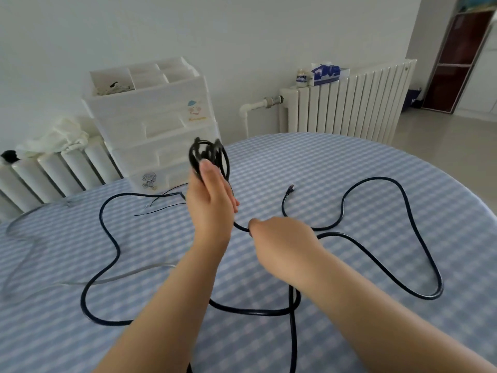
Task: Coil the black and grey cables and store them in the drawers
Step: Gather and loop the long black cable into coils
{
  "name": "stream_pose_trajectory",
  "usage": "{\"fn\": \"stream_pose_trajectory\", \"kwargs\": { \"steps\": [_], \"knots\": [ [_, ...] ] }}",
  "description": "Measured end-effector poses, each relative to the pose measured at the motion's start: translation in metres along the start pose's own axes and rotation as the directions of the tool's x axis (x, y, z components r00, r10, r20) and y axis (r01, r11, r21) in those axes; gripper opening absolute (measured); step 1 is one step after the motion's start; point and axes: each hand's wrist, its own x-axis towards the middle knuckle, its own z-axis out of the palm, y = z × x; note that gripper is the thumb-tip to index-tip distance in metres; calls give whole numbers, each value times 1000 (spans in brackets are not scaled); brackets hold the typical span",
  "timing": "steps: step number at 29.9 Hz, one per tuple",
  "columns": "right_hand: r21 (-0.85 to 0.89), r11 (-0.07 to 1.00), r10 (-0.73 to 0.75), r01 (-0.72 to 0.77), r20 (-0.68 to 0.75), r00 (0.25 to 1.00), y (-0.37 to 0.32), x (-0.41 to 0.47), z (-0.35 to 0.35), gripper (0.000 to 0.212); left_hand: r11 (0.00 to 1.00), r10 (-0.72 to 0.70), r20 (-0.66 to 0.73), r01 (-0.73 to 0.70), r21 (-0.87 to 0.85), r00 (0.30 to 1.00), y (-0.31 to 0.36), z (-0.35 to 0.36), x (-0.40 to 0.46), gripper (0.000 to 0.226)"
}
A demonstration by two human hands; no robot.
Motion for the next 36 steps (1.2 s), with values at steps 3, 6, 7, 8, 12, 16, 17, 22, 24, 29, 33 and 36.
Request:
{"fn": "stream_pose_trajectory", "kwargs": {
  "steps": [3, 6, 7, 8, 12, 16, 17, 22, 24, 29, 33, 36],
  "knots": [
    [10, 999, -30, 30, -33, 999, -1, -2, -2, 30, 962, 109, 162, -145, 233, 981, -12, 0, -6, 48],
    [7, 998, -56, 56, -68, 996, 1, 0, 0, 20, 862, 120, 313, -255, 437, 942, -18, 3, -4, 44],
    [-6, 998, -65, 65, -86, 994, 2, 1, 0, 16, 797, 92, 369, -291, 529, 925, -20, 4, -3, 40],
    [-15, 998, -64, 63, -94, 993, 4, 2, 0, 15, 718, 46, 422, -323, 616, 906, -21, 5, -2, 35],
    [129, 991, -20, 33, -101, 995, 16, 3, -7, 27, 660, -167, 540, -313, 683, 825, -27, 6, 2, 49],
    [345, 936, -28, 66, -114, 993, 28, -1, -15, 29, 810, -270, 587, -150, 567, 763, -22, 3, -1, 49],
    [356, 933, -10, 63, -150, 989, 32, 1, -17, 30, 847, -299, 588, -75, 526, 751, -20, 2, -1, 53],
    [411, 911, 80, 40, -269, 960, 43, 7, -14, 35, 910, -387, 713, 116, 398, 585, -9, -5, 3, 68],
    [574, 809, 20, 125, -241, 970, 48, 8, -14, 22, 932, -357, 769, 146, 332, 530, -6, -9, 8, 70],
    [688, 675, 14, 266, -372, 928, 60, 7, -15, 22, 927, -348, 842, 285, 244, 413, -3, -12, 20, 31],
    [571, 794, 100, 210, -464, 880, 57, 8, -10, 28, 871, -430, 831, 405, 279, 352, -1, -13, 19, 13],
    [560, 814, 123, 152, -422, 898, 64, 12, -8, 40, 837, -470, 824, 456, 302, 315, 0, -15, 19, 10]
  ]
}}
